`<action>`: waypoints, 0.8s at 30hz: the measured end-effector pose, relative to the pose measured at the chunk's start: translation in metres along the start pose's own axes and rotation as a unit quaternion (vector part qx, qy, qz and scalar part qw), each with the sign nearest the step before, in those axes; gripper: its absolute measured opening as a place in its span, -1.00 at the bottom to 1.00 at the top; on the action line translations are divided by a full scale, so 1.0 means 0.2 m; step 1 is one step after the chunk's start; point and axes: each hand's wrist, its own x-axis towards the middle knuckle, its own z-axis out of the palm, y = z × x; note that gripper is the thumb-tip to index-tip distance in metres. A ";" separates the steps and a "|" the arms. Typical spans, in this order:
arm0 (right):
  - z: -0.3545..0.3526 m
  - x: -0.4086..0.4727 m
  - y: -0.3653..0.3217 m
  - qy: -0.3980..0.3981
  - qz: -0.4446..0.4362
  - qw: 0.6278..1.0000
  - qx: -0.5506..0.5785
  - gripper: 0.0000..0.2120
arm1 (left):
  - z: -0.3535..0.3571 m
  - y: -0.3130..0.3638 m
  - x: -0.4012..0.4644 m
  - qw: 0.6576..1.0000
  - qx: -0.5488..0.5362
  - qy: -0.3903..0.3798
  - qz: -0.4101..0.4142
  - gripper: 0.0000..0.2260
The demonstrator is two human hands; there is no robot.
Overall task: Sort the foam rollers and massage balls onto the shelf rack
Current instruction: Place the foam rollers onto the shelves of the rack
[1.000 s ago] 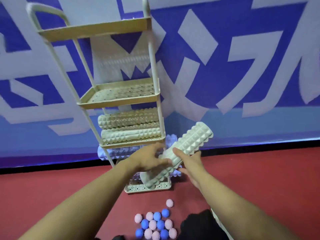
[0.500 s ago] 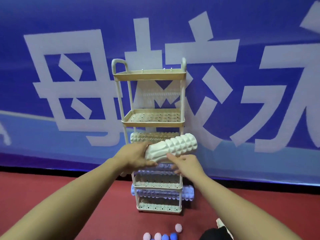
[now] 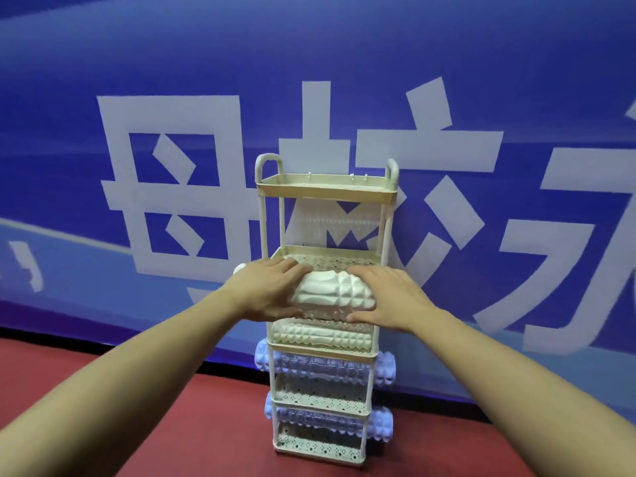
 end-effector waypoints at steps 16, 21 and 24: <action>0.13 0.48 0.01 0.041 0.156 0.967 -0.200 -0.34 | 0.35 -0.24 0.20 0.978 -0.088 -0.035 -0.187 -0.41; 0.24 0.70 0.06 0.015 0.122 0.968 -0.220 -0.28 | 0.48 -0.31 0.18 0.971 -0.096 -0.055 -0.212 -0.42; 0.32 0.79 0.10 0.008 0.141 0.970 -0.197 -0.31 | 0.54 -0.34 0.19 0.969 -0.100 -0.057 -0.216 -0.44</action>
